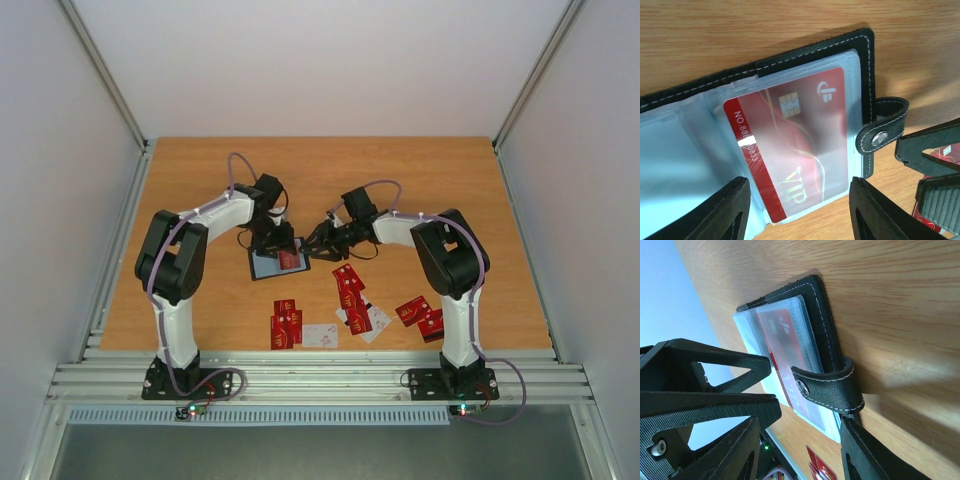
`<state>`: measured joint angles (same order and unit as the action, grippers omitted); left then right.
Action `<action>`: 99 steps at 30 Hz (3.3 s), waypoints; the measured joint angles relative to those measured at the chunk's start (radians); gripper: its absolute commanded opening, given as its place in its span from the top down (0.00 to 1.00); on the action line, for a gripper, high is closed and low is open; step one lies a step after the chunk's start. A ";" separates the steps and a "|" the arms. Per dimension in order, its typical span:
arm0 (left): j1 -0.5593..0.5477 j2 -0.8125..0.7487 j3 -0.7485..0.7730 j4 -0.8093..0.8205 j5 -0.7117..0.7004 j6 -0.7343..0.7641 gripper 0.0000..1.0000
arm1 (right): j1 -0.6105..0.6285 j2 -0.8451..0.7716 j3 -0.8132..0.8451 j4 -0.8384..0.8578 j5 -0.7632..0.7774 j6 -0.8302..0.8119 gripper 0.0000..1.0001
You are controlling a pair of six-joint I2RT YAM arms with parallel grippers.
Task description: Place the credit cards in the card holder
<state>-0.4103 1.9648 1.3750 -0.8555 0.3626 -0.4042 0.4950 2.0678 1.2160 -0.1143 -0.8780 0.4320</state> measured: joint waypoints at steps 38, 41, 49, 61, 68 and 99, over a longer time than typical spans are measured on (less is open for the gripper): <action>-0.006 -0.114 -0.056 0.037 0.057 -0.021 0.51 | -0.003 -0.037 0.026 -0.121 -0.004 -0.086 0.54; 0.008 -0.135 -0.077 0.039 0.056 0.000 0.57 | -0.003 -0.071 0.026 -0.124 -0.001 -0.095 0.54; 0.029 -0.135 -0.143 0.059 0.070 0.039 0.74 | 0.013 -0.110 0.026 -0.127 -0.001 -0.103 0.54; 0.029 -0.084 -0.143 0.086 0.086 0.081 0.93 | 0.064 -0.031 0.124 -0.233 0.024 -0.152 0.54; 0.029 -0.048 -0.143 0.089 0.086 0.101 0.95 | 0.063 0.002 0.159 -0.298 0.054 -0.185 0.54; 0.029 -0.027 -0.143 0.089 0.097 0.149 0.96 | 0.064 0.062 0.218 -0.429 0.120 -0.308 0.54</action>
<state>-0.3813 1.9373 1.2324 -0.7662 0.4599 -0.2550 0.5587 2.1300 1.4338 -0.5434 -0.7578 0.1238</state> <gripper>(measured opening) 0.048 0.464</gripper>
